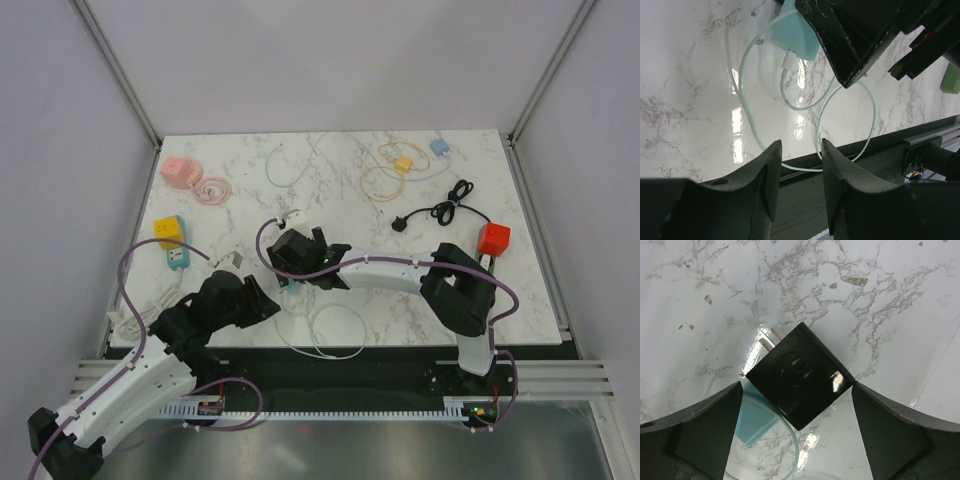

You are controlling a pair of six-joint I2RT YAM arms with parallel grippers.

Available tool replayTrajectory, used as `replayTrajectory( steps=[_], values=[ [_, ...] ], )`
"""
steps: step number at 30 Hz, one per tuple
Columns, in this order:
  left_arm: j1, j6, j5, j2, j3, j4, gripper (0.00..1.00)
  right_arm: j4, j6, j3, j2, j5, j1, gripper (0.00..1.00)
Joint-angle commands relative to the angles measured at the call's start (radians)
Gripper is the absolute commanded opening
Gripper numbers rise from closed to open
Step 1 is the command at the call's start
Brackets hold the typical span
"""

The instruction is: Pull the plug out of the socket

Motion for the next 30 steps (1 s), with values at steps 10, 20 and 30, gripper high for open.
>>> replayTrajectory(
  steps=[10,20,30],
  values=[
    [0.003,-0.018,0.007,0.02,-0.007,0.028,0.45,0.121,-0.324,-0.065,-0.08,-0.168,-0.052,0.98],
    [0.003,-0.011,-0.023,0.023,-0.015,0.028,0.46,0.102,-0.131,-0.049,-0.088,-0.211,-0.075,0.98],
    [0.003,-0.015,-0.041,0.04,-0.003,0.026,0.48,-0.127,0.256,0.115,-0.04,0.036,-0.077,0.98]
  ],
)
